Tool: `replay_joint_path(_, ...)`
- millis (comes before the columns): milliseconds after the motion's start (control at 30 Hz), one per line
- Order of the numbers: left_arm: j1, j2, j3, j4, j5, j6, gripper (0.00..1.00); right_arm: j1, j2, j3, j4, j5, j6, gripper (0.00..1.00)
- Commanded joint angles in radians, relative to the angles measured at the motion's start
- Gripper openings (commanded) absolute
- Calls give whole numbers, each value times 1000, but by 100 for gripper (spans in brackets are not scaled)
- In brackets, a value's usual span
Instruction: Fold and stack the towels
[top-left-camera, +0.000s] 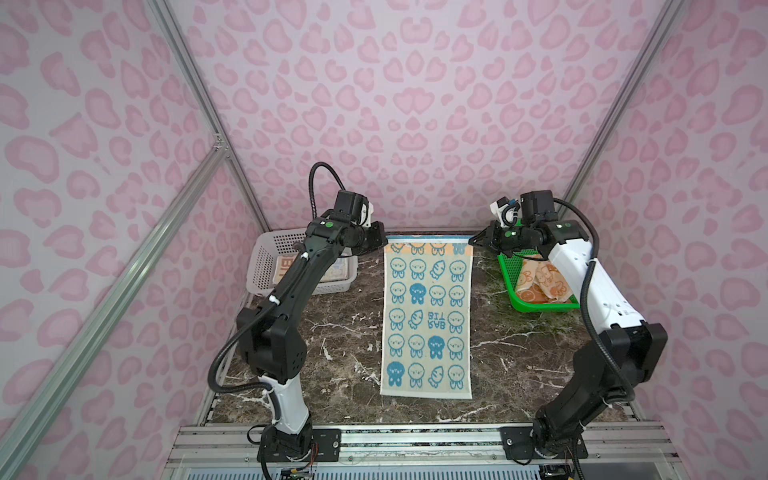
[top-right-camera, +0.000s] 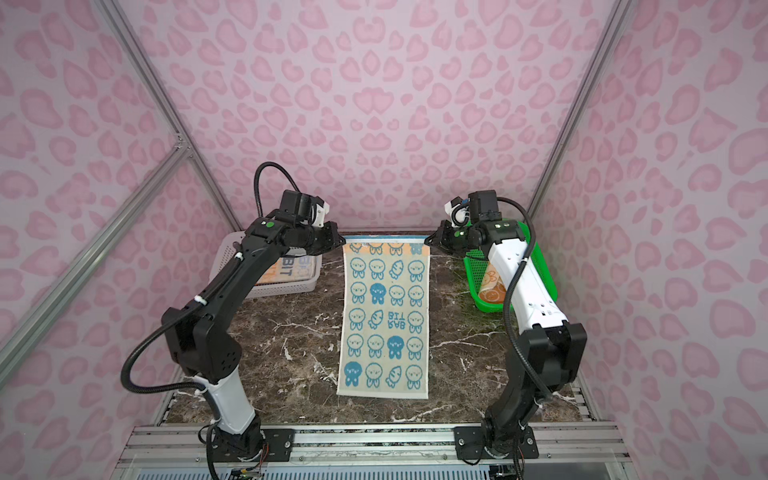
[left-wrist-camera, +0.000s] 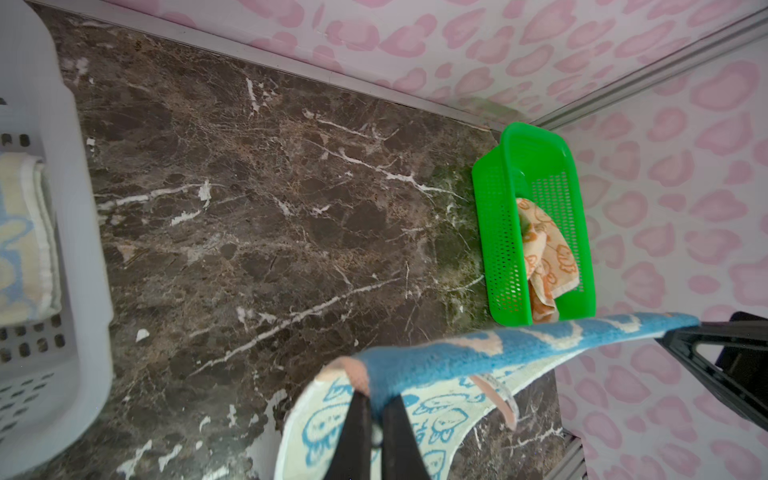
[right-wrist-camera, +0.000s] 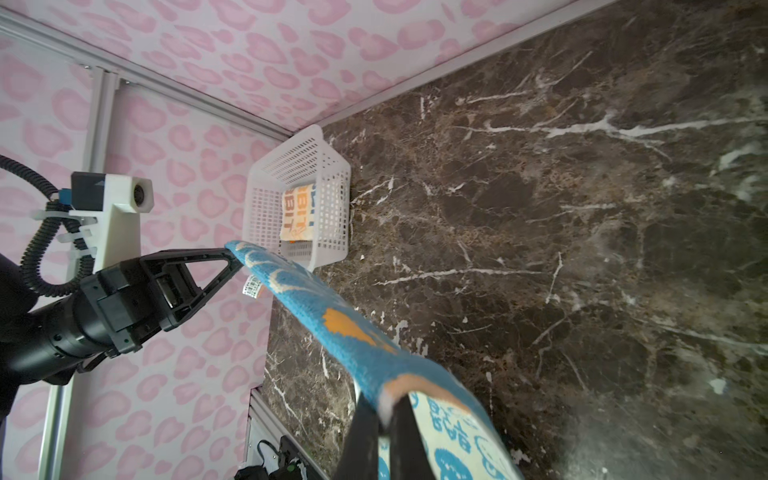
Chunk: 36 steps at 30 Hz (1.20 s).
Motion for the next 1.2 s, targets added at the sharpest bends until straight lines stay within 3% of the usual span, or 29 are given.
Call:
replay_joint_path(0,29,116,99,-17,-122,23,3,-16,80,33,46,125,-4,0)
replay_joint_path(100,33,185,127,-27,-107,28,3,-16,157,65,32,111,-25,0)
replay_joint_path(233,32,153,12,-1,-100,34,2,-3,209,31,-14,95,-72,0)
replay_joint_path(633,-15,-158,-643,118,-121,18,2,140,-4,-594,229,144,-5,0)
replay_joint_path(800,-55,-260,-844,162,-142,-17,3,209,-59,-776,302,164,36,0)
replay_joint_path(1000,-97,-273,-965,221,-147,-54,2,243,-83,-901,375,174,79,0)
replay_joint_path(1167,-127,-187,-936,249,-137,-64,3,237,-34,-885,399,172,86,0)
